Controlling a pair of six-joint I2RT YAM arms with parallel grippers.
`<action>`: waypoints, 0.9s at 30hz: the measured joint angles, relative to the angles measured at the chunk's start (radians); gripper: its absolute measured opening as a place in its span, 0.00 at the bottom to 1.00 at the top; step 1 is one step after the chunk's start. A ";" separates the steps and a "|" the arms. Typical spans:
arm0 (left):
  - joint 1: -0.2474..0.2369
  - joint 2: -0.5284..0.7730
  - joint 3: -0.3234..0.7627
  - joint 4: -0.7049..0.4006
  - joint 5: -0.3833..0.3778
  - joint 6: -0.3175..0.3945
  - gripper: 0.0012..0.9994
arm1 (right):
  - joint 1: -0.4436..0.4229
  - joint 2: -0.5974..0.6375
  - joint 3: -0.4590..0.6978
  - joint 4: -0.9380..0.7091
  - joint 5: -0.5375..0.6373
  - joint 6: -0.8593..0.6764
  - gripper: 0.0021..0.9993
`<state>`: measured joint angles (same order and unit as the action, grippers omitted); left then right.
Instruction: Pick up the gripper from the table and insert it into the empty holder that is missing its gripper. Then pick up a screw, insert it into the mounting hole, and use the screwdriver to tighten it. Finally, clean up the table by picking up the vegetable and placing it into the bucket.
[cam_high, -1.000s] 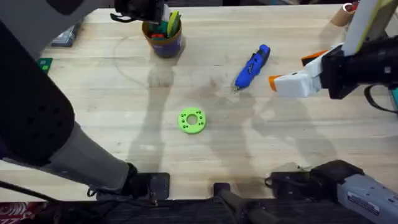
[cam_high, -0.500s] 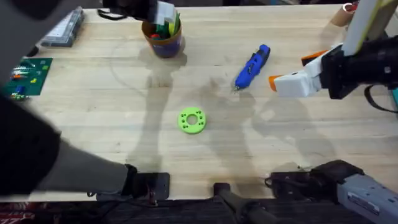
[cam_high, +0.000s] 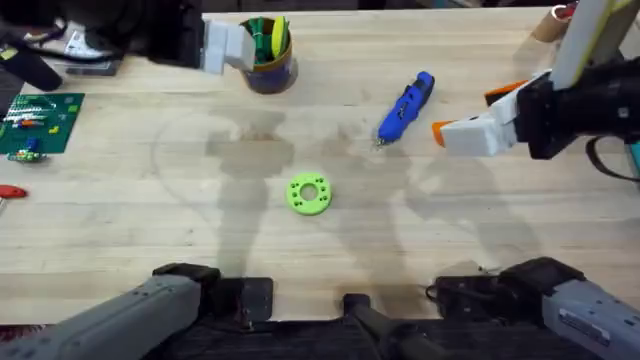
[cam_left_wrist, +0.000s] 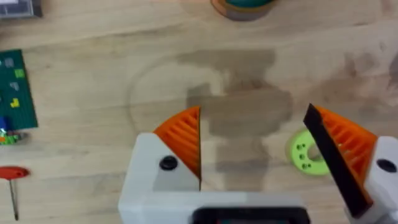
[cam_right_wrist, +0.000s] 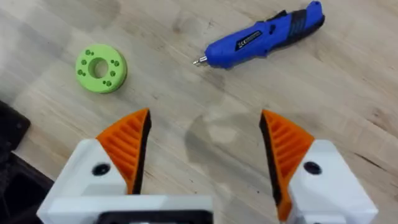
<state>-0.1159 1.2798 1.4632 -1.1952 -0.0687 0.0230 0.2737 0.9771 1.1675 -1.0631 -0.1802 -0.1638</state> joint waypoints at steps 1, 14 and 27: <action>-0.005 -0.018 -0.012 -0.010 0.001 -0.009 0.99 | 0.000 0.000 0.000 0.000 0.000 0.000 0.97; -0.089 -0.184 -0.235 -0.011 0.027 -0.069 0.99 | 0.000 0.000 0.000 0.000 0.000 0.000 0.97; -0.089 -0.184 -0.235 -0.011 0.027 -0.069 0.99 | 0.000 0.000 0.000 0.000 0.000 0.000 0.97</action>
